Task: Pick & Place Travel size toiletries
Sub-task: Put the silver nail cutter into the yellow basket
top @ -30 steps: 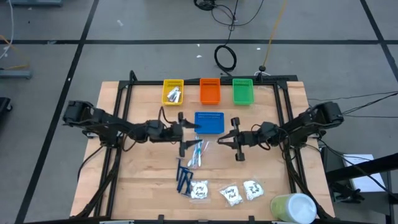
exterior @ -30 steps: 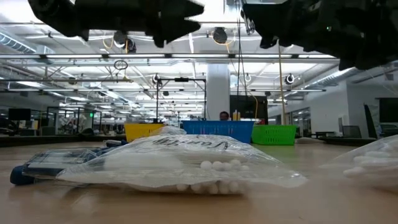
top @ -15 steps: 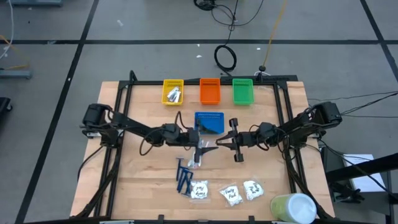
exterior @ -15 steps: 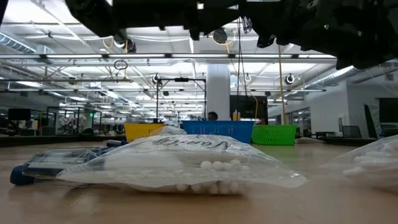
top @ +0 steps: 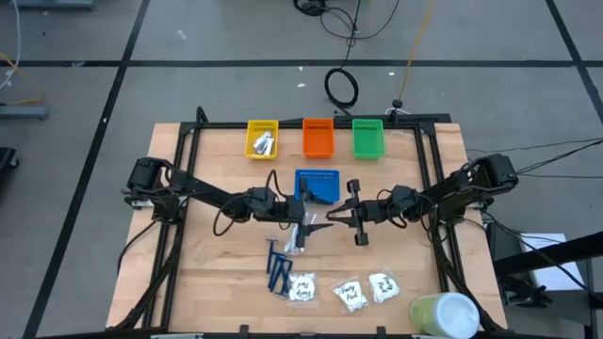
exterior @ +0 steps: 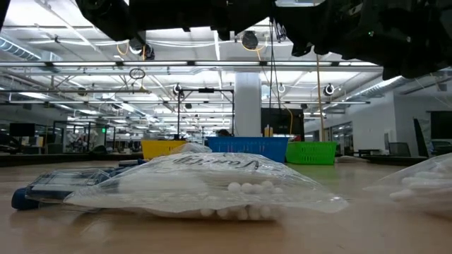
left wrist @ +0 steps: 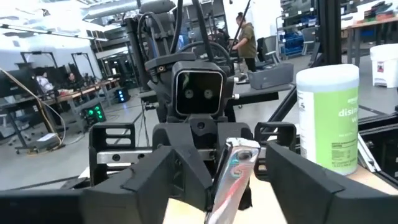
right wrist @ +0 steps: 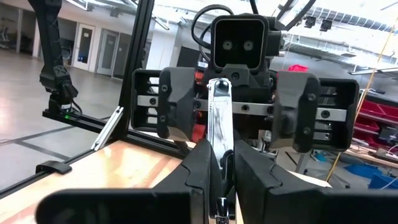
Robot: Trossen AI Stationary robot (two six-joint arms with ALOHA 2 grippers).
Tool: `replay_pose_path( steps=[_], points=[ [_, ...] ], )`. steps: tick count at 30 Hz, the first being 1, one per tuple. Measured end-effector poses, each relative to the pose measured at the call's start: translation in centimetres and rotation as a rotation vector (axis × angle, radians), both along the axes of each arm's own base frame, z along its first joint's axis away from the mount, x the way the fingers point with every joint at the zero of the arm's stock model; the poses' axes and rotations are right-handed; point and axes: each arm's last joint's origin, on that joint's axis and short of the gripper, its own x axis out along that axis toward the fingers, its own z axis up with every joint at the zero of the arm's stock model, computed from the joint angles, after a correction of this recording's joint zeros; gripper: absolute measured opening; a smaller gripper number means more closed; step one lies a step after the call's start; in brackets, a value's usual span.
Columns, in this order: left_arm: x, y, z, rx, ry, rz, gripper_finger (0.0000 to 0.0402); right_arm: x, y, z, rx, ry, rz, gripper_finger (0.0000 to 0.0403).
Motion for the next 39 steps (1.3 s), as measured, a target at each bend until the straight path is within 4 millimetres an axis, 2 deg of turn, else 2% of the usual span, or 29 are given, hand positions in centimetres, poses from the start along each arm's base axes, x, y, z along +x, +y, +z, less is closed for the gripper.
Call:
replay_pose_path(
  steps=[3,9,12,15,20,23,26,29,35,37,39],
  points=[
    [0.0,0.0,0.0,0.000,0.002,0.000,0.0183,0.0,0.0,0.0,-0.003,-0.001,-0.001,0.0034],
    [0.0,0.0,0.0,0.010,0.002,-0.005,0.0037,0.0,0.0,0.0,0.006,-0.003,-0.003,0.0034],
    [0.0,0.0,0.0,0.004,0.002,0.004,0.0027,0.0,0.0,0.0,0.046,0.009,-0.007,0.0036],
    [-0.2,0.0,0.2,0.007,0.019,0.057,0.0031,0.1,-0.2,-0.4,0.103,0.062,-0.061,0.0089],
    [-2.0,0.4,3.3,0.082,0.051,0.128,0.0028,-0.1,-0.6,-0.9,0.160,0.148,-0.187,0.0222],
    [-3.6,1.3,4.7,0.116,0.122,0.216,0.0028,-0.4,-0.6,-0.7,0.170,0.200,-0.193,0.0279],
    [-5.6,3.7,6.0,0.113,0.155,0.371,0.0028,-1.0,-0.7,0.1,0.228,0.228,-0.187,0.0309],
    [-8.0,7.2,5.2,0.057,0.208,0.535,0.0028,-1.8,-0.8,1.0,0.275,0.249,-0.183,0.0317],
    [-13.2,15.1,0.3,-0.248,0.256,0.840,0.0028,-3.2,-1.0,2.3,0.280,0.279,-0.186,0.0304],
    [-14.7,16.9,-2.0,-0.353,0.312,0.890,0.0028,-3.4,-1.0,2.3,0.276,0.299,-0.189,0.0299],
    [-15.4,18.3,-3.4,-0.432,0.332,0.892,0.0028,-3.5,-1.0,2.4,0.276,0.298,-0.188,0.0295]
  ],
)
